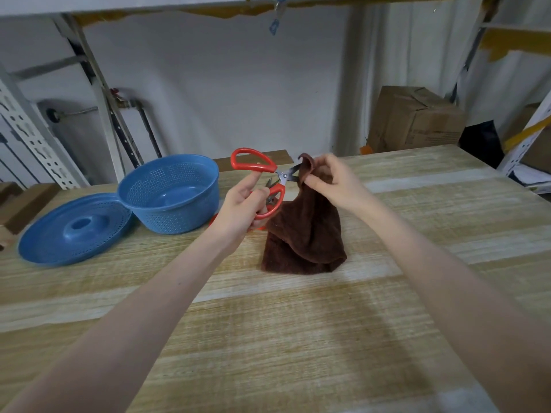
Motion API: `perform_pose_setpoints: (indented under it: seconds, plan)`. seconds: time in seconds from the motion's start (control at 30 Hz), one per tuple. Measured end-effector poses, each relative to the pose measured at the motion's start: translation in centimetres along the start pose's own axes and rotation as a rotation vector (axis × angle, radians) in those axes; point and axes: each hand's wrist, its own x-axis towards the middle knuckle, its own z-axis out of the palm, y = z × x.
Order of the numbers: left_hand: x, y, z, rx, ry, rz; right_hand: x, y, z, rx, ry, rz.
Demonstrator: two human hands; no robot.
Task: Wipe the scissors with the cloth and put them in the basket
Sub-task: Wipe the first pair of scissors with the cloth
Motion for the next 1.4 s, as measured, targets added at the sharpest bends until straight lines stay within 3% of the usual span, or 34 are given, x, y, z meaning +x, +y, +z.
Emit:
perform_pose_setpoints:
  seconds: [0.1,0.27,0.57,0.87,1.2,1.4]
  plan:
    - [0.2,-0.4,0.1,-0.032,-0.013,-0.008,0.8,-0.2,-0.3,0.067,-0.120,0.096]
    - [0.3,-1.1,0.6,-0.093,0.002,-0.022,1.3,-0.5,0.2,0.023,-0.100,0.167]
    - [0.1,-1.0,0.4,-0.076,-0.019,-0.037,0.8,-0.6,0.0,-0.143,-0.137,0.056]
    - [-0.2,-1.1,0.4,-0.110,-0.047,-0.036,0.5,0.2,-1.3,-0.143,-0.253,0.050]
    - [0.0,-1.4,1.1,-0.120,0.016,-0.019,0.4,-0.2,0.3,-0.044,-0.056,0.118]
    - [-0.2,-1.1,0.4,-0.165,-0.013,-0.056,0.0,0.4,-0.9,-0.028,-0.126,0.136]
